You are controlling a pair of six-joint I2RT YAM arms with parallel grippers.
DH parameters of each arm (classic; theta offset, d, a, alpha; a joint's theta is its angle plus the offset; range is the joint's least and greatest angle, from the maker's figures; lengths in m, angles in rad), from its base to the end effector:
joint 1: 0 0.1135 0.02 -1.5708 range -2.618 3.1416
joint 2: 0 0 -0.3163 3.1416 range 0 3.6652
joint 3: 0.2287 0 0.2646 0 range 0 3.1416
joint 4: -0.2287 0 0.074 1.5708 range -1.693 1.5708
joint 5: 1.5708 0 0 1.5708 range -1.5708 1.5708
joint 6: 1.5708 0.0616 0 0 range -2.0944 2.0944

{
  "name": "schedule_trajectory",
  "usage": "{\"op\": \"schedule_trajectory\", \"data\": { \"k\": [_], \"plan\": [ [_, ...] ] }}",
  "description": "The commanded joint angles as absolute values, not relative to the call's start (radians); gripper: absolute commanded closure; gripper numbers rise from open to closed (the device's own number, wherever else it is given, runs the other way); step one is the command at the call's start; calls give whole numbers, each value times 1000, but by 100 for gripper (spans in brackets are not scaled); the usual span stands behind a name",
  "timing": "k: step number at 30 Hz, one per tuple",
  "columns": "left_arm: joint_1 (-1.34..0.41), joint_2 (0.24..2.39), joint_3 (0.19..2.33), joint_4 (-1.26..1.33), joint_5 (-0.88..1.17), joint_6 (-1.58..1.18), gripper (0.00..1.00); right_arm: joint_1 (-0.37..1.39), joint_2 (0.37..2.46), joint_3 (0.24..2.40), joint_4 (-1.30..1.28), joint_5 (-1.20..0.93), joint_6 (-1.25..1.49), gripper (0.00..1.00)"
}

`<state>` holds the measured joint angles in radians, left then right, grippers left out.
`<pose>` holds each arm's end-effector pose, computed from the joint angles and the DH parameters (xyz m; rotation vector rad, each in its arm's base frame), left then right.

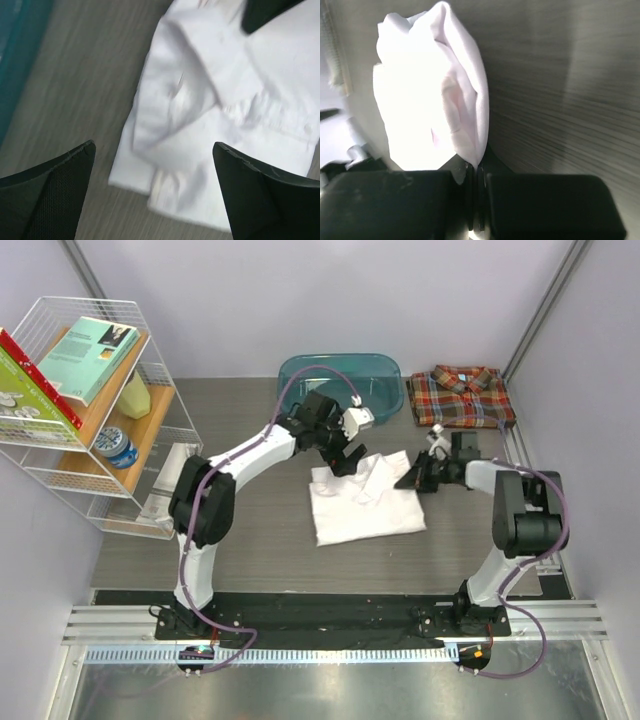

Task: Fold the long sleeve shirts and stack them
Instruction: Neatly place the folded shirt to the corner

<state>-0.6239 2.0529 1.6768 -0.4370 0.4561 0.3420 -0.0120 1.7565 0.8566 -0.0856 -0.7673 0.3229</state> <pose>0.4039 -0.3242 0.2610 1.2947 1.9976 -0.6772 0.3515 0.0385 0.1612 0.1155 2.4858 1.1003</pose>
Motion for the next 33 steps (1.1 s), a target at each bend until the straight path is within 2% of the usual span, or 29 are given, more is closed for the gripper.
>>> {"op": "schedule_trajectory", "data": {
  "k": [1,5,12,15,19,23,26,27,29,33],
  "plan": [
    [-557,1957,1657,-397,356,328,0,-93,1658,983,-430,-562,24,99],
    [-496,1936,1654,-400,446,304,8,-124,1652,1064,-497,-457,-32,99],
    [-495,1875,1579,-396,456,301,8,-149,1684,1264,-587,-302,-107,99],
    [-494,1882,1572,-355,374,357,7,-153,1701,1336,-620,-275,-135,99],
    [-492,2012,1681,-321,316,486,10,-156,1712,1384,-641,-288,-135,99],
    [-494,2081,1727,-227,356,603,12,-156,1706,1400,-650,-304,-130,99],
    [-494,2146,1844,-273,379,606,17,-156,1703,1407,-652,-305,-123,99],
    [-494,2151,1870,-290,446,595,18,-158,1701,1410,-655,-305,-124,99],
    [-511,2148,1864,-279,469,560,20,-158,1700,1408,-657,-304,-127,99],
    [-580,2218,1933,-334,353,636,20,-156,1704,1399,-657,-314,-121,99]
  ]
}}
